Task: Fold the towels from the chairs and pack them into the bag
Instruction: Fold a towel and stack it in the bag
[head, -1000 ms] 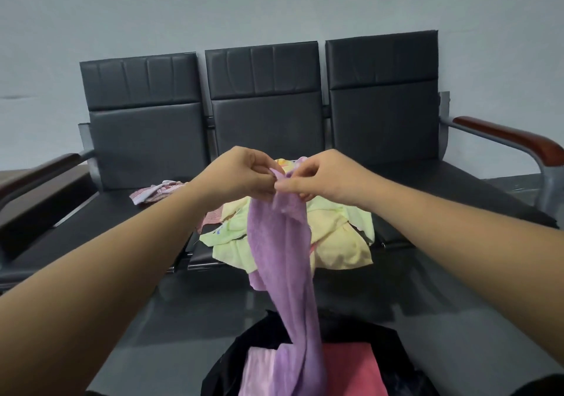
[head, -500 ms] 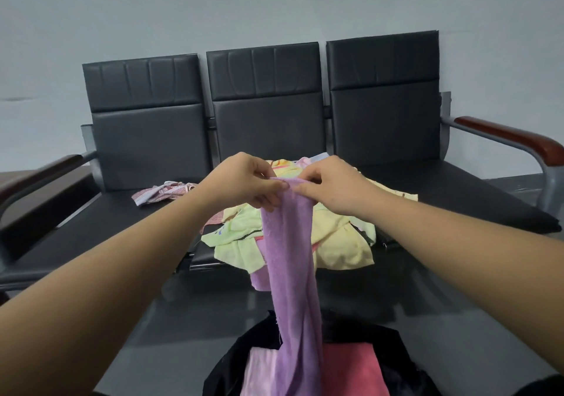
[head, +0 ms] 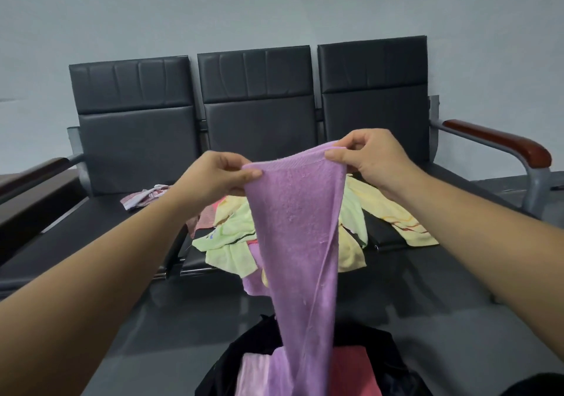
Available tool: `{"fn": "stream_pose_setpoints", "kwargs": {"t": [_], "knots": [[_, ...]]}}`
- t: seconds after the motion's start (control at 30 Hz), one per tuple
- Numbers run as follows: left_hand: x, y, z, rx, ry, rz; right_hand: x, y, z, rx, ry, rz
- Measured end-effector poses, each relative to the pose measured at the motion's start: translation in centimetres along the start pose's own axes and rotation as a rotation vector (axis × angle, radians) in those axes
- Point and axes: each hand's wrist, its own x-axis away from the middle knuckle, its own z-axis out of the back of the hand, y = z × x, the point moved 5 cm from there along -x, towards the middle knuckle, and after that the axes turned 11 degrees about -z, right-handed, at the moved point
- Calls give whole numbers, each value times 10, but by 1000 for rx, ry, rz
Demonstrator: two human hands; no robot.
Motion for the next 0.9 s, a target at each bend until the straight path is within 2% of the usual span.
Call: {"fn": "stream_pose_setpoints", "kwargs": {"t": [0.1,0.2,0.3,0.33,0.37,0.43,0.47,0.53,0.63,0.73,0.83,0.9], "knots": [[-15,19,8,4,152,-90,-5,-17,9,-35,-17,49],[-26,43,16,177,152,-173,-6,-49,26,-40,-34,65],[-32,65,22,458,110,-213,-6,-74,38,-457,-293,61],[-33,68,24,419,106,-206,-9,-75,40,-501,-336,62],[-34,66,25,322,110,-180,-11,-72,39,-429,-307,65],[-35,56,27,110,124,-126,-15,-59,36,-122,-162,104],[-35,51,26,71,136,-106,-15,-53,33,-42,-116,114],[-31,46,22,57,159,-106,-12,-42,25,-94,-134,112],[-26,50,4,-6,105,-129,-5,-29,1,-297,-330,65],[-25,54,-13,-32,45,-127,5,-24,-29,-277,-512,20],[-26,50,-18,-18,73,-144,10,-25,-40,-171,-495,29],[-23,43,-22,138,109,-132,5,-28,-40,-282,-433,26]]}}
